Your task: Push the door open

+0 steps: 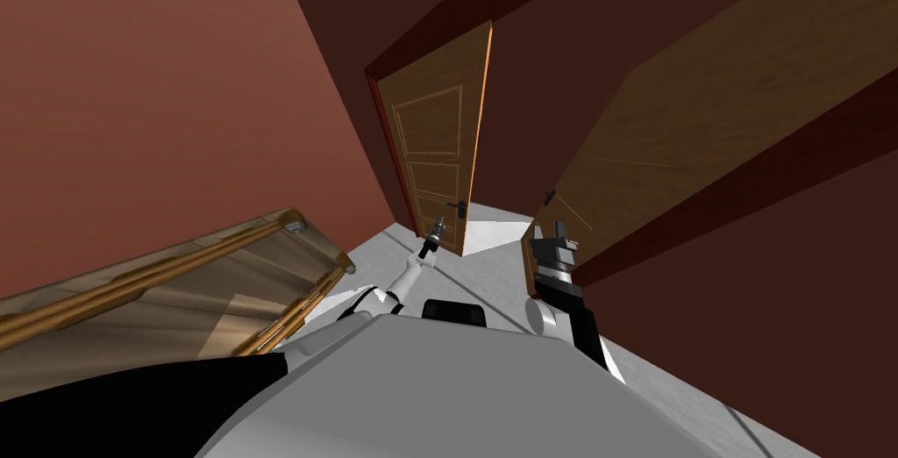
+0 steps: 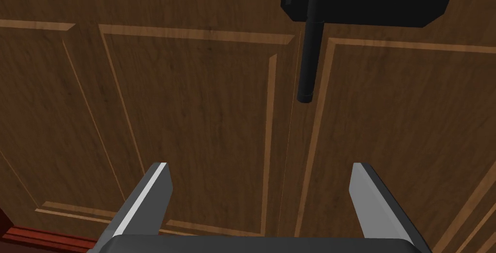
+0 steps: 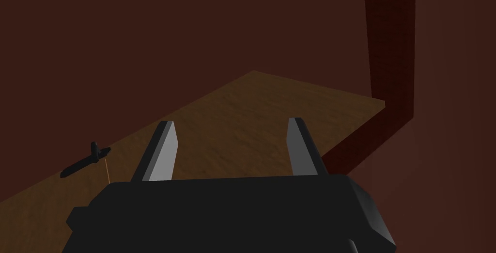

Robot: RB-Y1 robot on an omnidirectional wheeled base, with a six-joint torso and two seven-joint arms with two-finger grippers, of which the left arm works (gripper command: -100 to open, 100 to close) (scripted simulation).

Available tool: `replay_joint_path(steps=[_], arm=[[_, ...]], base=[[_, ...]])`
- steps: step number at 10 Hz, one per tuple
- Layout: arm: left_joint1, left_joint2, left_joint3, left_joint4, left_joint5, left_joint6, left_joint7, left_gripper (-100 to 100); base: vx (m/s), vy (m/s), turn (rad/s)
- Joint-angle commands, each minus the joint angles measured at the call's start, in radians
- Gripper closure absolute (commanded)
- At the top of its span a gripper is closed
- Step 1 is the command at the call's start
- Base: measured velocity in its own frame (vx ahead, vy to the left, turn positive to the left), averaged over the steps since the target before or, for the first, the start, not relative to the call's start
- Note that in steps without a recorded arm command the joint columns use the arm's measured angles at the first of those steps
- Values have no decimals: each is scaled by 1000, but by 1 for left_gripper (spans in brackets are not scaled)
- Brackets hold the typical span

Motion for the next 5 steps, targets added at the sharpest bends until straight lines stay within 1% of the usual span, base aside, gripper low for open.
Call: replay_joint_path(steps=[1, 2, 3, 5], arm=[[-30, -5, -13, 47, -1, 4, -1, -100], [-57, -10, -21, 90, -1, 2, -2, -100], [-70, -12, -25, 112, -1, 1, -3, -100], [-94, -17, -31, 150, -1, 0, -3, -100]], base=[[118, 66, -101], [134, 106, -88], [99, 91, -88], [86, 66, -42]])
